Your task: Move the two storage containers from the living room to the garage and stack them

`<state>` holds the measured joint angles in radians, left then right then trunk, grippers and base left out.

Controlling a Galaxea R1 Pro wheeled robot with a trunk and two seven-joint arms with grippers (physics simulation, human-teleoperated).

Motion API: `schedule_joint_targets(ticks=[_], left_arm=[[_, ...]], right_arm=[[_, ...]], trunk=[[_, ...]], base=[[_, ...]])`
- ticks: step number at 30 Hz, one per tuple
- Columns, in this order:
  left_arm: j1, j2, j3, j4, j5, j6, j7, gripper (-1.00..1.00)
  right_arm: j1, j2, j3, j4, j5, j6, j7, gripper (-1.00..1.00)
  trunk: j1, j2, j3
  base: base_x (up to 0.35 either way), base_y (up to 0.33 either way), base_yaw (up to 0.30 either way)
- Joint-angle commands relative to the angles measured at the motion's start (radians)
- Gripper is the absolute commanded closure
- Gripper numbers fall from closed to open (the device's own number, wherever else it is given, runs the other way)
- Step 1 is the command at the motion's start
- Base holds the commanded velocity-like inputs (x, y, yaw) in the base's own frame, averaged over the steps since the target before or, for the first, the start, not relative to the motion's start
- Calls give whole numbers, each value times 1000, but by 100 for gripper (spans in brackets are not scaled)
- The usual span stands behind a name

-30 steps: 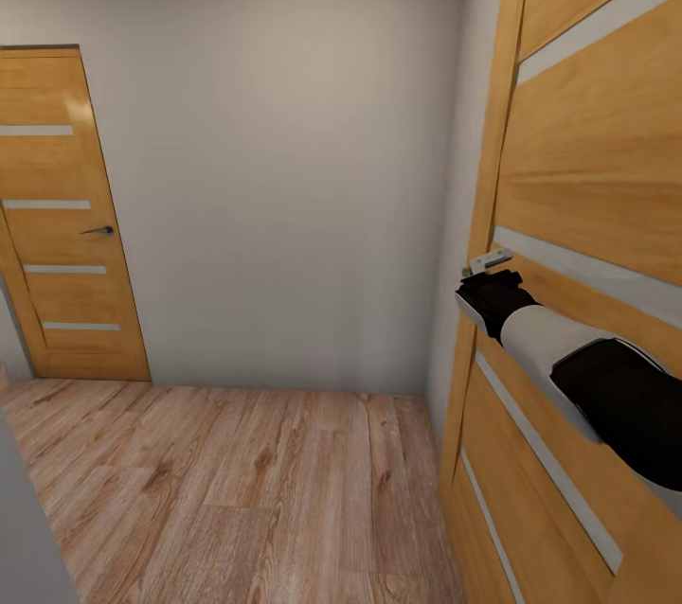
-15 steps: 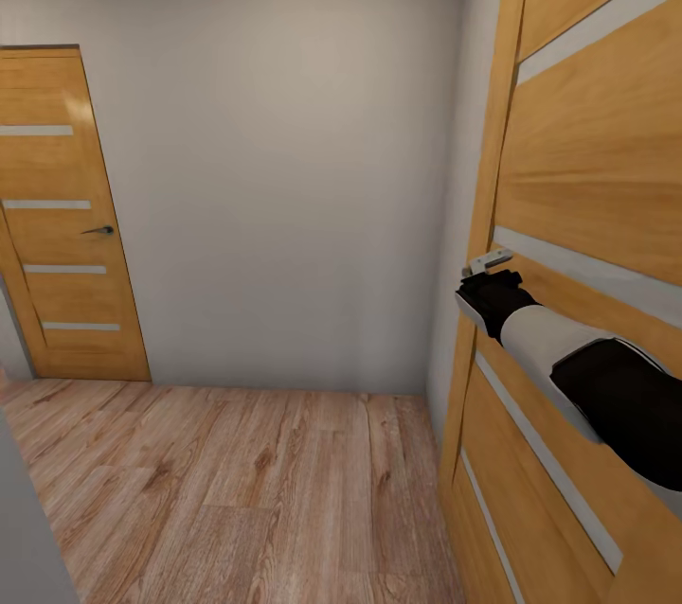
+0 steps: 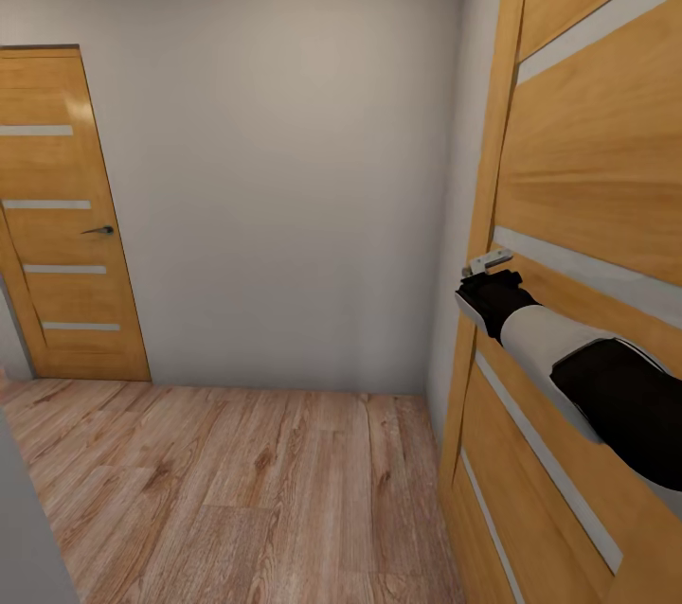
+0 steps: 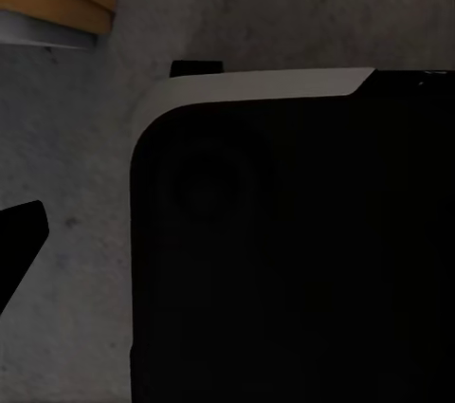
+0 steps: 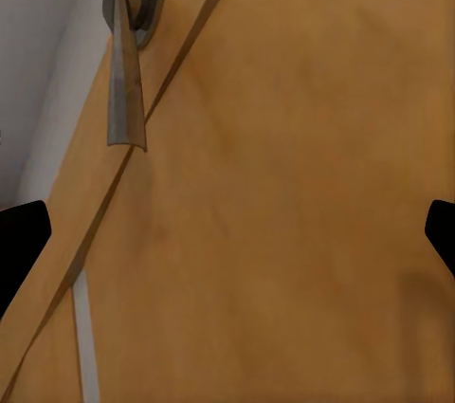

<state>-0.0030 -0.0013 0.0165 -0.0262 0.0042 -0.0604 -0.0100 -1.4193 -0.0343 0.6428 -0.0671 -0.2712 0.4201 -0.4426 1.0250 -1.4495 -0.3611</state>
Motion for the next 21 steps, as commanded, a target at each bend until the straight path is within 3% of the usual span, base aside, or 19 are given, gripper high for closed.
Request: schedule_joint_targets(ticks=[1,12,20,21], left_arm=[[0,0,2,0,0,-2,-1,-100],[0,0,3,0,0,-38,-1,-100],[0,0,3,0,0,-50,-1,-100],[0,0,3,0,0,-50,-1,-100]], right_arm=[[0,-57,6,-2,-2,12,-7,-100],[0,-34,11,-3,0,26,-7,-100],[0,115,12,-8,1,63,-59,-100],[0,125,12,-8,1,65,-63,-100]], trunk=[[0,-1,-1],[0,-1,-1],[0,-1,-1],[0,-1,-1]], base=[[0,0,0],[0,0,0],[0,0,0],[0,0,0]])
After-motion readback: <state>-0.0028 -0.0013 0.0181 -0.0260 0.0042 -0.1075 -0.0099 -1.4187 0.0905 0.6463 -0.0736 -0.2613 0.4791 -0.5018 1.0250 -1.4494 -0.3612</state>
